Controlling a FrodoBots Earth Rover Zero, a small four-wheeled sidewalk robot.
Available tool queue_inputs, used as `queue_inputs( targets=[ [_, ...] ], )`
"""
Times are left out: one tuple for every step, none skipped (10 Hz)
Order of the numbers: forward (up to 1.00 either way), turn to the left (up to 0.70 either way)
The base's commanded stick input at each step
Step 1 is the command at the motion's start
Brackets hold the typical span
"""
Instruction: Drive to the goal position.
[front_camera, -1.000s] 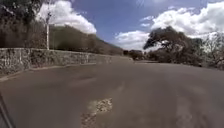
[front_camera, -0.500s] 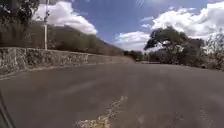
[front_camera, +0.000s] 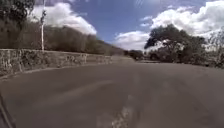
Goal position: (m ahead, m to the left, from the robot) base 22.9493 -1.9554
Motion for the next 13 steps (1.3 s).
queue_inputs(
  targets=[
    [0.85, 0.03],
    [0.85, 0.02],
    [0.85, 0.03],
    [0.85, 0.02],
    [0.85, 0.01],
    [0.85, 0.01],
    [0.85, 0.02],
    [0.85, 0.01],
    [0.85, 0.02],
    [0.85, 0.03],
    [0.85, 0.01],
    [0.85, 0.01],
    [0.85, 0.01]
  ],
)
